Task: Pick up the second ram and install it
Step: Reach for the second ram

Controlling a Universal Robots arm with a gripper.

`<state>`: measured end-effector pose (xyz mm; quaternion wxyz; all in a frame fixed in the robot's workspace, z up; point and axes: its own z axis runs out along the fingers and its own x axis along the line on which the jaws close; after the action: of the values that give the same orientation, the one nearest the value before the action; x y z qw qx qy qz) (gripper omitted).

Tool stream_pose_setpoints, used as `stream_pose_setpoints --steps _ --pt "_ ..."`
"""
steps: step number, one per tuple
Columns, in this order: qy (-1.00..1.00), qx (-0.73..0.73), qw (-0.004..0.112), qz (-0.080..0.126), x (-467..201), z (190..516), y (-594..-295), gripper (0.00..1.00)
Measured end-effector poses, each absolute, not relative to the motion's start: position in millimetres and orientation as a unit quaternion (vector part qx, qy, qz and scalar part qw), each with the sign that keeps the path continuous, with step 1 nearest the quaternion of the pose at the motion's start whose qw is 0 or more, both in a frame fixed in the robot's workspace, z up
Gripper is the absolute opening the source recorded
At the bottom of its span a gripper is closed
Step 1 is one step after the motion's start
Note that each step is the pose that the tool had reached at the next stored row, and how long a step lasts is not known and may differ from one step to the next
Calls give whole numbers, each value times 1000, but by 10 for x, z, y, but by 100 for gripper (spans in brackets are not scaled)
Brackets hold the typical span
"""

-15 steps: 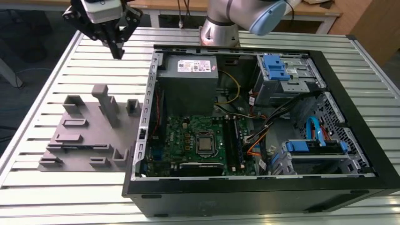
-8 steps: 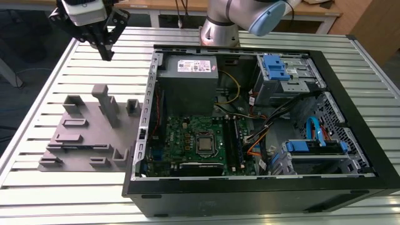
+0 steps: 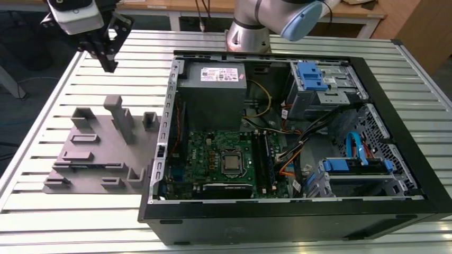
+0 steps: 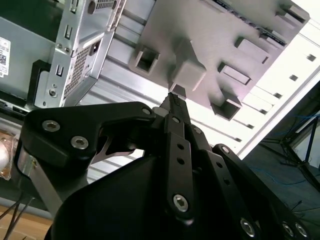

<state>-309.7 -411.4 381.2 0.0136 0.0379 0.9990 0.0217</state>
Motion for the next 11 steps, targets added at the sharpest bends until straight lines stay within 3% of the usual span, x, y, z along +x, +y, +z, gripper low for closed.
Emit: stream_pose_setpoints --steps 11 --pt "999 38 14 22 -3280 3750 -4179 7"
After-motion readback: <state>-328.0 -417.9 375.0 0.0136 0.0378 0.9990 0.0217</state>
